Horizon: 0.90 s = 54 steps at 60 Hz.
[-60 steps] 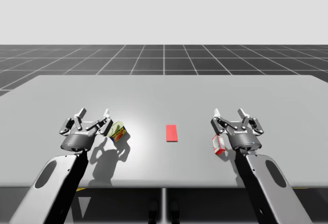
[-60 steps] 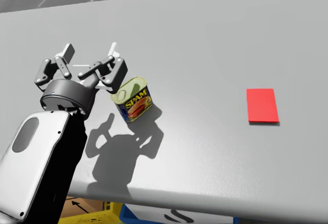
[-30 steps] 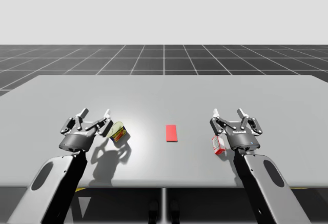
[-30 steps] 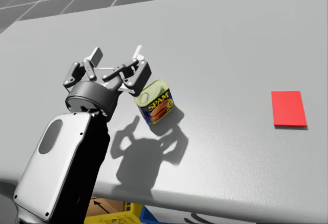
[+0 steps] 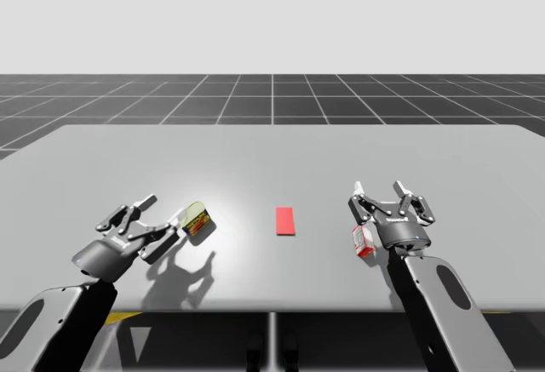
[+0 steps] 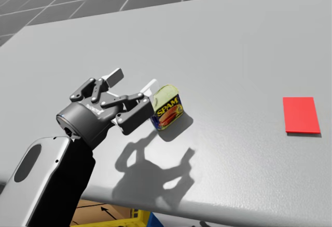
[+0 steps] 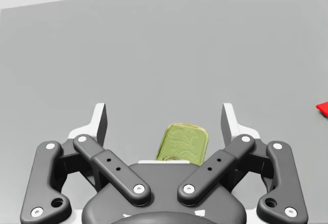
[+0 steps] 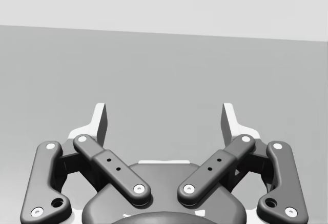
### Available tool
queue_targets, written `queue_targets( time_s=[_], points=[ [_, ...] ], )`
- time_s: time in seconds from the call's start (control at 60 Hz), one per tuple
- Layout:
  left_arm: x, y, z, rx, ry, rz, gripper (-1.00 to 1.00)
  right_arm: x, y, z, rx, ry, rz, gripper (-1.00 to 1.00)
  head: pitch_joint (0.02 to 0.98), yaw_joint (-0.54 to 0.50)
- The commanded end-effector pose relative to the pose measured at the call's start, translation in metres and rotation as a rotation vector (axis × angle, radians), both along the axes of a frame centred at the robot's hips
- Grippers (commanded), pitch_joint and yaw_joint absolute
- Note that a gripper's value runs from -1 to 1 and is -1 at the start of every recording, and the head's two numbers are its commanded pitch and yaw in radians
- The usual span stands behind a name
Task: Look at the card. If it is red, pick the object on the left. If it is green, pick the object on the right.
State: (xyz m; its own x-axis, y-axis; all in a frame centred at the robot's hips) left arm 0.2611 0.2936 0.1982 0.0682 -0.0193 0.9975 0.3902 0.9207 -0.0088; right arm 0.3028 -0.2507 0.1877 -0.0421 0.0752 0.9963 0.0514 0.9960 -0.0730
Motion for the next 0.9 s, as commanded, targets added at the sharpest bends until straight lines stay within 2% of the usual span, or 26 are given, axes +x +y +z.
queue_targets(
  time_s=[0.017, 0.233, 0.483, 0.717, 0.9],
  points=[
    [-0.011, 0.01, -0.017, 0.006, 0.038, -0.095, -1.0, 0.001, -0.001, 0.0, 0.004, 0.0, -0.002, -1.0, 0.827, 0.37],
    [-0.011, 0.021, -0.045, 0.066, 0.06, -0.13, -1.0, 0.001, -0.002, 0.0, 0.007, -0.001, -0.004, -1.0, 0.825, 0.37],
    [-0.002, 0.021, -0.067, 0.124, 0.101, -0.114, -1.0, 0.002, -0.003, 0.001, 0.01, -0.004, -0.004, -1.0, 0.824, 0.37],
    [0.014, 0.009, -0.076, 0.142, 0.114, -0.111, -1.0, 0.002, -0.003, 0.001, 0.012, -0.005, -0.003, -1.0, 0.819, 0.36],
    [0.025, 0.001, -0.076, 0.135, 0.114, -0.107, -1.0, 0.002, -0.003, 0.0, 0.012, -0.005, -0.004, -1.0, 0.819, 0.35]
  ],
)
